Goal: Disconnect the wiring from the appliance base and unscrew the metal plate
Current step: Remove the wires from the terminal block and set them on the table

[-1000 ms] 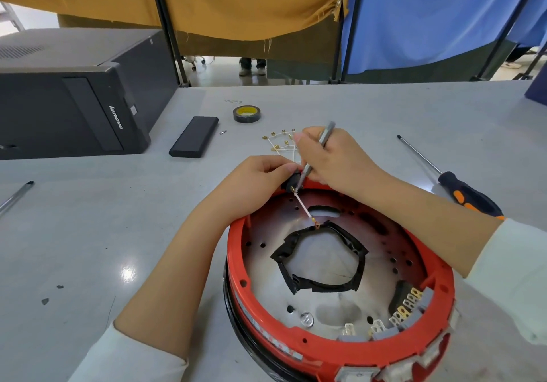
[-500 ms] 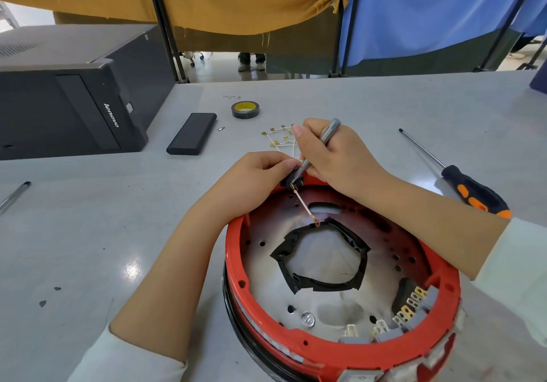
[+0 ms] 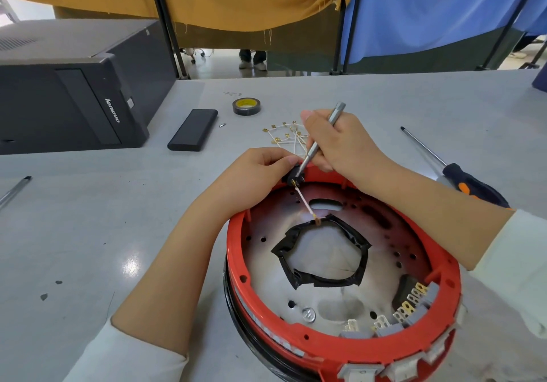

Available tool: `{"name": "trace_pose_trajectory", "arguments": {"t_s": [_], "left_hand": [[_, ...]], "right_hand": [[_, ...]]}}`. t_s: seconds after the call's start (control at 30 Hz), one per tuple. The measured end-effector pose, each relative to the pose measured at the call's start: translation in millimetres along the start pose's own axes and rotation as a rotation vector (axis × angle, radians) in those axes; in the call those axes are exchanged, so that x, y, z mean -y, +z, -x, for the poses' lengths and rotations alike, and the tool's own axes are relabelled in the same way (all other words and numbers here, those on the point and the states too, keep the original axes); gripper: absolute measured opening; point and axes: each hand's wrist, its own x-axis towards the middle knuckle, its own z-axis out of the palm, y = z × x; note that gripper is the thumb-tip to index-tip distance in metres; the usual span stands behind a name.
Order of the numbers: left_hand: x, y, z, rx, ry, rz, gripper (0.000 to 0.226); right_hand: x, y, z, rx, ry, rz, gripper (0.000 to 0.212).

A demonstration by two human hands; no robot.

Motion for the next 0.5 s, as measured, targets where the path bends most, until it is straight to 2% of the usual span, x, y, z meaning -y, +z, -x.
{"name": "trace_pose_trajectory", "arguments": {"t_s": [0.37,0.5], "left_hand": [[0.8,0.2,0.1,-0.025,0.016,-0.003,0.025],[0.0,-0.2,0.1,-0.019,0.019,-0.012,0.025]], "right_hand": [[-6.7,7.8,13.9,-0.026,-0.263,0.246,0.041],[-5.2,8.6,10.2,-0.043,-0.22,0.238,0.042]]}}
